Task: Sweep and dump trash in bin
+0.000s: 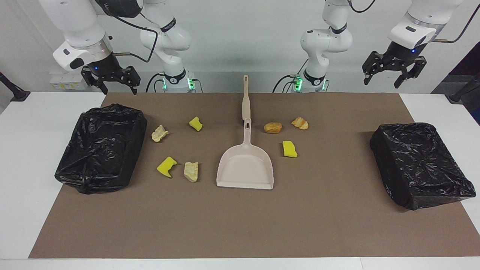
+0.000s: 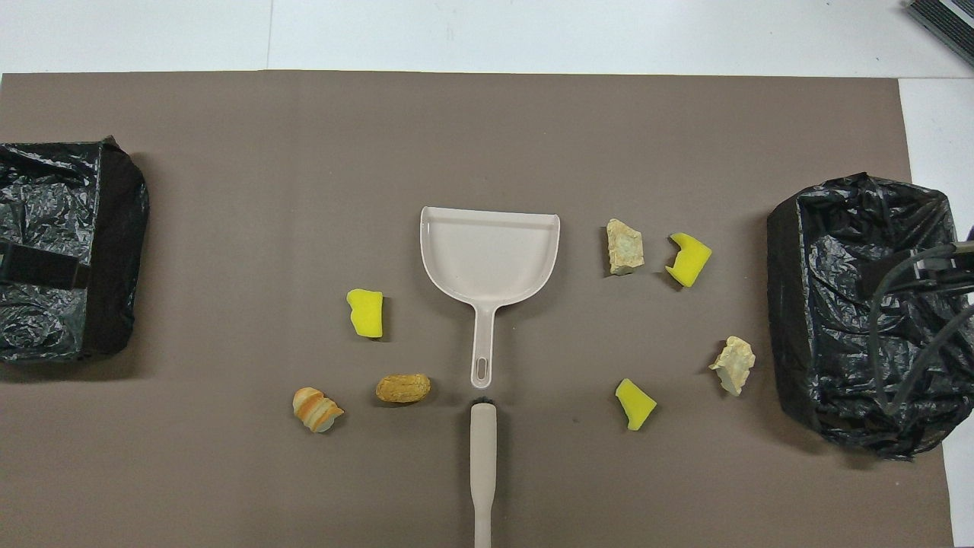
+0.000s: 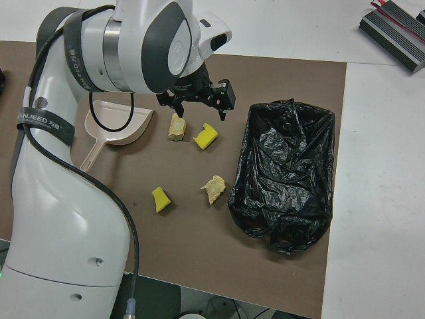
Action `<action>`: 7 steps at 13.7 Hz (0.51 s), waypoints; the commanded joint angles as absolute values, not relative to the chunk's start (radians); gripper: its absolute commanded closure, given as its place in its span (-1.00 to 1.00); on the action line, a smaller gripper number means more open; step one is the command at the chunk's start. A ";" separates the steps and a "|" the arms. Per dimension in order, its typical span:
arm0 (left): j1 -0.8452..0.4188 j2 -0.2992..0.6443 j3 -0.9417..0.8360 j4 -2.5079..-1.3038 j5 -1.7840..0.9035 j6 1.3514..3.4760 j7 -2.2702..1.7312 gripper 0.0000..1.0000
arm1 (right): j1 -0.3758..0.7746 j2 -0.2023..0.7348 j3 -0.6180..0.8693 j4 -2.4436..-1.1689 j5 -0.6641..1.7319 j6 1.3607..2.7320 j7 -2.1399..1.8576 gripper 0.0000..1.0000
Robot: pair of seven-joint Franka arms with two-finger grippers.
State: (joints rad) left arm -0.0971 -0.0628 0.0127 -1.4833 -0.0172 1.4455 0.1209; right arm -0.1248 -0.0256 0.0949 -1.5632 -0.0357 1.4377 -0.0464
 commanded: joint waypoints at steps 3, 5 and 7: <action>-0.089 -0.086 0.008 -1.508 -0.002 1.448 0.126 -1.00 | -0.133 -0.035 0.100 -1.571 -0.021 1.439 -0.035 -1.00; -0.091 -0.086 0.008 -1.508 -0.002 1.448 0.123 -1.00 | -0.132 -0.043 0.100 -1.585 -0.021 1.440 -0.041 -1.00; -0.101 -0.086 0.003 -1.506 -0.002 1.447 0.118 -1.00 | -0.112 -0.072 0.101 -1.626 -0.021 1.442 -0.028 -1.00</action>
